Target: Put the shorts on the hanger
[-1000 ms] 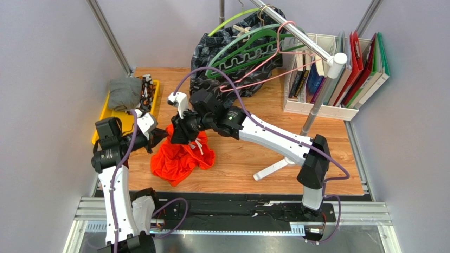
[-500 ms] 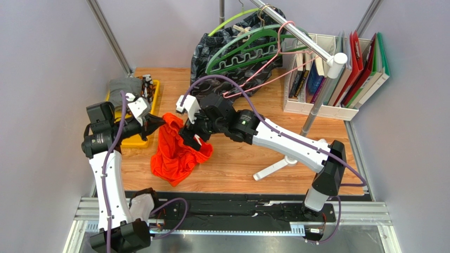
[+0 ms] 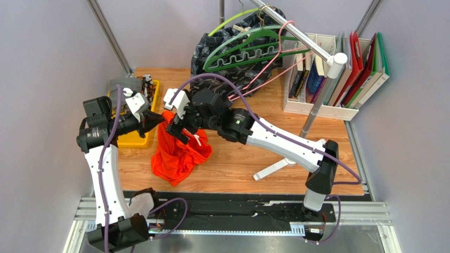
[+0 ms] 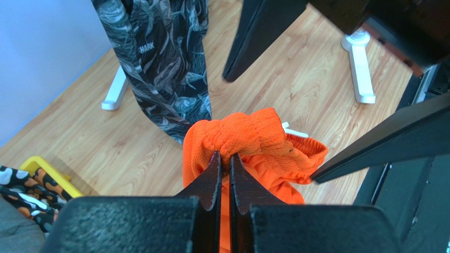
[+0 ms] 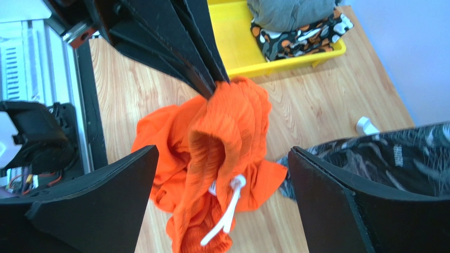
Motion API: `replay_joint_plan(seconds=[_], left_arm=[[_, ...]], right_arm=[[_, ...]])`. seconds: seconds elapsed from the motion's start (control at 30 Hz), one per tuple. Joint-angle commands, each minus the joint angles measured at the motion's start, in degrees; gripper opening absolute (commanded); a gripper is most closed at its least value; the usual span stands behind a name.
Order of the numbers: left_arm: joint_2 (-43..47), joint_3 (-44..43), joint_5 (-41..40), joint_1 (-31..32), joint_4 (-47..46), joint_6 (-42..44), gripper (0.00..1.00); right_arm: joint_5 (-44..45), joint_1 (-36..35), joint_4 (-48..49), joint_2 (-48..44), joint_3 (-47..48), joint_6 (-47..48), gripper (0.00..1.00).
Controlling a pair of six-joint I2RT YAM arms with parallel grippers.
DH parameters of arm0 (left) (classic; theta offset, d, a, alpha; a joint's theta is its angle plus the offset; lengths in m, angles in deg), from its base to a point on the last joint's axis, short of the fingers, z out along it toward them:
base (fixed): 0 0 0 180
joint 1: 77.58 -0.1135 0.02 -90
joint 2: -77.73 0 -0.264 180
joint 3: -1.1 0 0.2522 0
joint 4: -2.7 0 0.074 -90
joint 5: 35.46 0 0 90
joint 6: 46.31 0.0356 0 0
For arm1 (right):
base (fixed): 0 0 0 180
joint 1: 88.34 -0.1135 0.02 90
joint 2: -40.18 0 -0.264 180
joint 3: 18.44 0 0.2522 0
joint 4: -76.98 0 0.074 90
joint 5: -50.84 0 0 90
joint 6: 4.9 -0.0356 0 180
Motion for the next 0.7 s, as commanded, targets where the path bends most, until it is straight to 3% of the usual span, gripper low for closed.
replay_joint_plan(seconds=[0.0,0.07,0.1,0.13,0.23,0.27,0.3,0.33,0.37,0.43,0.47,0.5,0.57,0.67], left_arm=[[-0.79,-4.55,4.97,0.76,-2.20,-0.32,0.00],[-1.14,-5.78,5.58,1.55,-2.12,-0.76,0.00],[-1.31,-6.14,5.50,1.99,-2.12,-0.94,0.00],[-1.75,-6.57,5.41,2.17,-2.12,-1.02,0.00],[-3.07,-7.72,4.45,2.17,-8.48,-5.75,0.00],[-3.16,-7.11,2.35,2.08,-12.71,-15.08,0.00],[-2.99,-6.32,0.94,1.82,-18.32,-21.09,0.03],[-1.77,-5.18,-3.77,1.64,-31.78,-28.98,0.10],[-0.97,-2.74,-6.34,1.30,-37.83,-40.02,0.28],[1.74,-1.22,-14.83,0.15,-49.34,-47.75,0.41],[2.54,-1.13,-18.02,0.06,-50.53,-51.70,0.54],[4.12,-1.30,-20.93,0.06,-50.11,-53.04,0.59],[5.53,-0.96,-26.92,0.15,-47.31,-54.37,0.65],[8.95,2.81,-26.24,0.15,-41.24,-51.05,0.71]], right_arm=[[-0.69,-0.37,2.69,4.25,6.18,3.48,1.00],[-0.08,-0.29,2.42,6.27,8.46,5.76,0.92],[0.36,-0.20,2.51,6.80,9.00,6.29,0.84],[0.54,0.24,2.51,7.42,9.61,5.95,0.55],[0.98,0.77,1.54,7.69,12.43,4.37,0.11],[1.85,1.03,1.63,7.43,13.13,2.62,0.00],[2.29,1.21,1.54,7.34,14.70,1.48,0.00],[3.00,1.56,1.63,7.34,15.59,-0.10,0.00],[5.79,1.73,1.80,7.42,16.38,-2.64,0.00],[12.28,2.61,2.59,7.86,19.44,-5.38,0.00],[14.75,2.96,2.94,8.65,20.68,-8.44,0.00],[17.22,3.49,3.03,9.09,22.87,-10.03,0.00],[23.35,4.63,2.95,10.58,25.08,-14.76,0.00],[31.89,4.64,2.94,11.99,28.25,-19.52,0.00]])
